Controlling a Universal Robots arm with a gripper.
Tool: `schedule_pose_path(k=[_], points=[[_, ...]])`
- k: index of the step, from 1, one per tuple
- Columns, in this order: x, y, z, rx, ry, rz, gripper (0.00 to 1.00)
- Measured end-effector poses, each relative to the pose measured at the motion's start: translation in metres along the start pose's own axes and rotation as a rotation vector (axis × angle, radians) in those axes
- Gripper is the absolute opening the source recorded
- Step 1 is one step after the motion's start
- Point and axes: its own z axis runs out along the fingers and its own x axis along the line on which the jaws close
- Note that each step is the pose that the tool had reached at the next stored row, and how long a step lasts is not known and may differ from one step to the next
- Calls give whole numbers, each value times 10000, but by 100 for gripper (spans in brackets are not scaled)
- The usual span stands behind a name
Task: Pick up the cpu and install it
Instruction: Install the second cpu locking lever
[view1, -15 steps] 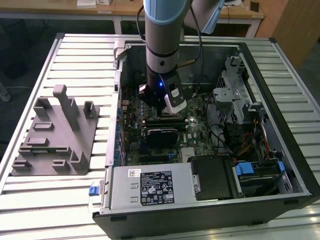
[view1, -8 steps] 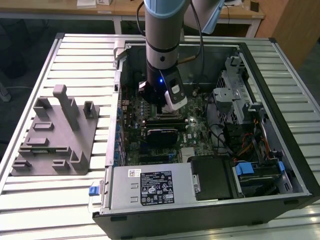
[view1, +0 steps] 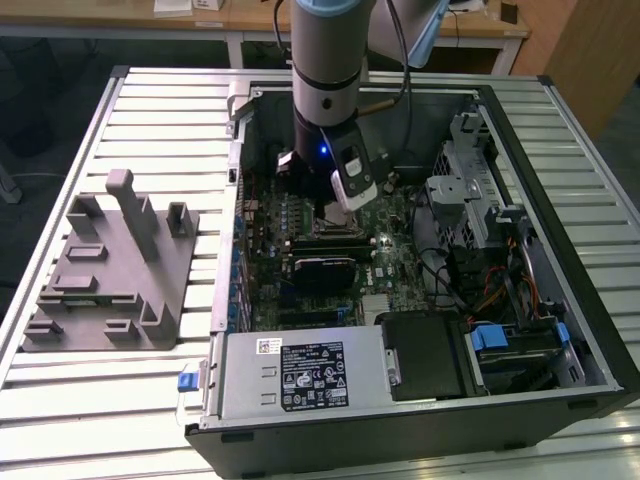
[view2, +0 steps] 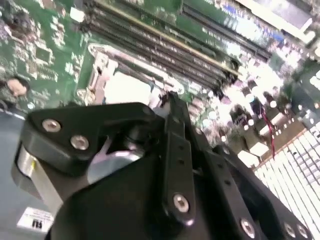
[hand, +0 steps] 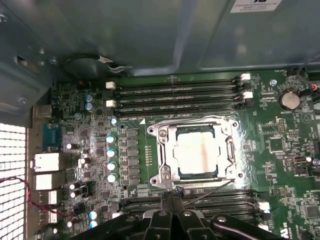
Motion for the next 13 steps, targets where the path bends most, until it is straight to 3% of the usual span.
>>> schedule_pose_path(k=[3, 8, 13], points=[[-24, 2, -2, 0, 2, 0, 11], [-126, 4, 5, 1, 13, 4, 11], [-129, -24, 54, 0, 12, 5, 11]])
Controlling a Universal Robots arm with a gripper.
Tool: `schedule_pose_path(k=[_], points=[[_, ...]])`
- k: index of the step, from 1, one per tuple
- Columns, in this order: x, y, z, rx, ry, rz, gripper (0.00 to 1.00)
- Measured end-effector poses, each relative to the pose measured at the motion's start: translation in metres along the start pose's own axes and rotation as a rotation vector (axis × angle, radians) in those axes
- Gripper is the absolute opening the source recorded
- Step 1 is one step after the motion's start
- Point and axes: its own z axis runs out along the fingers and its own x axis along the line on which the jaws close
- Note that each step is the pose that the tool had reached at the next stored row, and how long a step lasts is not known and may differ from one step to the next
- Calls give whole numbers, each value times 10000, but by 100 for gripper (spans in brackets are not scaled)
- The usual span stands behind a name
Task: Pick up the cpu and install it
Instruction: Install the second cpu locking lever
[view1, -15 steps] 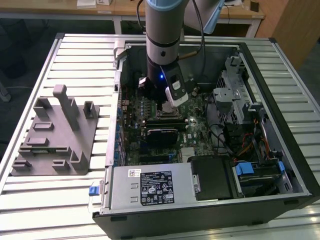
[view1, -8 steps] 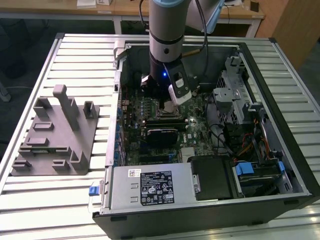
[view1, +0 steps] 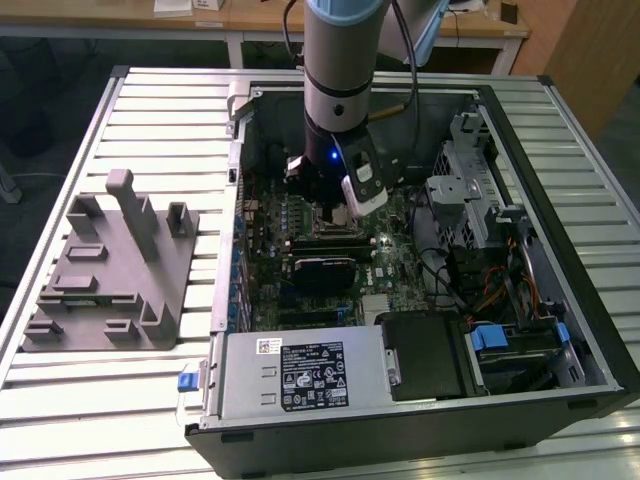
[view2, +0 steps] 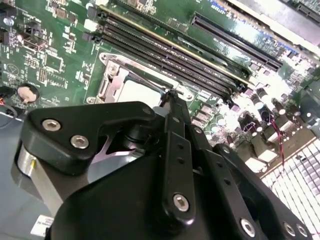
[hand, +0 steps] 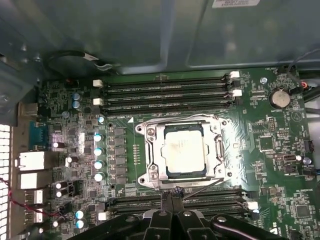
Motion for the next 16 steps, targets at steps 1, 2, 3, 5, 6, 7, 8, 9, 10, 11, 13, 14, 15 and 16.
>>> schedule_pose_path(k=[1, 2, 3, 5, 6, 7, 8, 9, 10, 11, 13, 14, 15, 16], points=[[0, -4, 14, 2, 1, 1, 11], [1, -9, 31, 2, 1, 0, 11], [2, -13, 45, 2, 0, -1, 11], [12, -23, 66, 3, 1, -1, 11], [19, -29, 74, 5, 2, -1, 11], [26, -36, 83, 3, 1, -1, 11], [35, -44, 90, 3, 1, -1, 11], [46, -54, 98, 2, 1, -1, 11], [57, -63, 104, 2, 1, -1, 11], [68, -71, 111, 3, 1, 0, 11], [91, -88, 126, 3, 1, -1, 11], [103, -97, 135, 3, 1, -1, 11], [114, -105, 148, 1, 1, -1, 11], [119, -112, 164, 0, 0, -1, 11]])
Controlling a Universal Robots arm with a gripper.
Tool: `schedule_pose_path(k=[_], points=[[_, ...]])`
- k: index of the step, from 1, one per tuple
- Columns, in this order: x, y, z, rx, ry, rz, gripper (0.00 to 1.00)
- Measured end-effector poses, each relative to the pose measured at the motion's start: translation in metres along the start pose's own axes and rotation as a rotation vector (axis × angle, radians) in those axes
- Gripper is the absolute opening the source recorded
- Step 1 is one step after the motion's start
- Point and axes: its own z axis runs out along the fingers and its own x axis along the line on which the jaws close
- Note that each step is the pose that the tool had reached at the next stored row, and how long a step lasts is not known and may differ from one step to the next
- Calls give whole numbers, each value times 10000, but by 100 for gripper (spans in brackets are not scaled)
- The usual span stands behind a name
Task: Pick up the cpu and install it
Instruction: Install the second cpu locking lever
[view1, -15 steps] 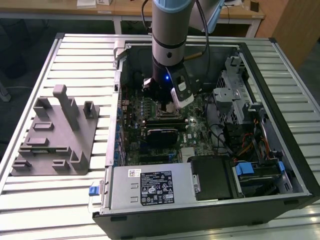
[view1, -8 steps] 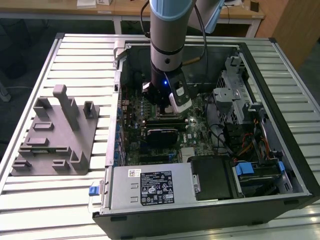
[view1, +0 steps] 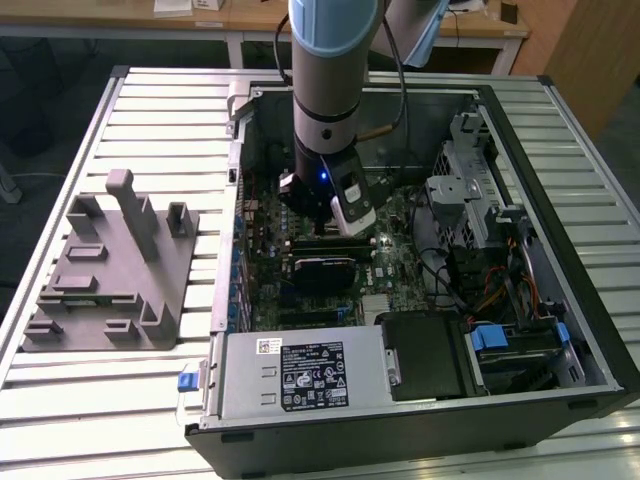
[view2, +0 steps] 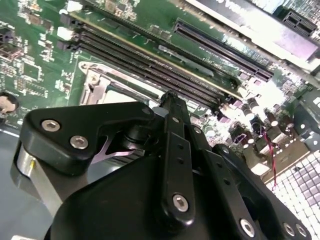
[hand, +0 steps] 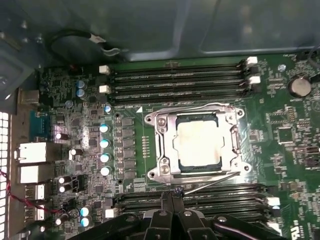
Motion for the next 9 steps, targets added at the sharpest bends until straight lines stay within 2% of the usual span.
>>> schedule_pose_path(k=[5, 9], points=[[19, -29, 71, -10, 7, 2, 11], [43, -50, 105, -107, 14, 2, 11]])
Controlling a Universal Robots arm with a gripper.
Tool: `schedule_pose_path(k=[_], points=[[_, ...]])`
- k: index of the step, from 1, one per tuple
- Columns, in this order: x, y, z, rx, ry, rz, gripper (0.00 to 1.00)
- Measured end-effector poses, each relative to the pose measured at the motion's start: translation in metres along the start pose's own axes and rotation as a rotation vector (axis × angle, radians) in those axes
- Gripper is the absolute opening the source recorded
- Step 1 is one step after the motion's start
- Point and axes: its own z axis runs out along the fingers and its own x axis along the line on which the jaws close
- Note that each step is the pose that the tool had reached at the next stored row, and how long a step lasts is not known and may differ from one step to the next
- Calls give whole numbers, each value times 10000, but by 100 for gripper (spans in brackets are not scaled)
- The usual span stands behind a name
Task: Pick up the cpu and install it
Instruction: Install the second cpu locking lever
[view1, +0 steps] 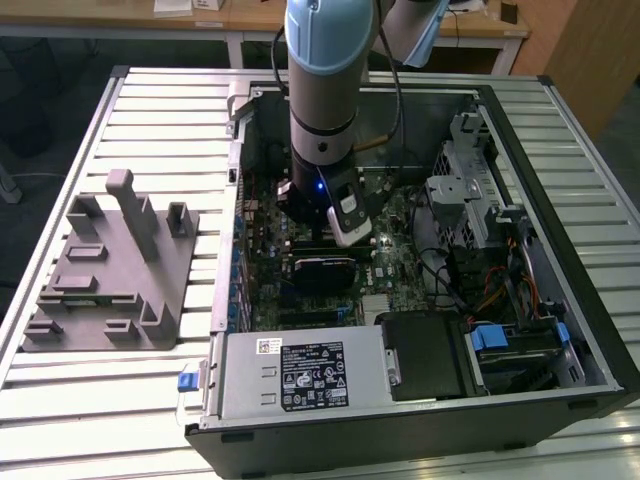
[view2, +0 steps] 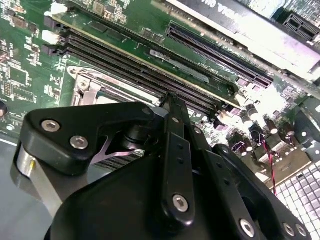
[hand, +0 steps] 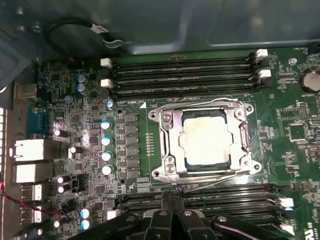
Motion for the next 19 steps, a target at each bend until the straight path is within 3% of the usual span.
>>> schedule_pose_path(k=[5, 10, 12, 17, 19], points=[[33, -21, 24, -283, 22, 4, 11], [51, -42, 44, -749, 59, 13, 11], [52, -53, 56, -894, 71, 16, 11], [54, -91, 92, -1056, 84, 19, 11], [63, -100, 100, -1171, 93, 21, 11]])
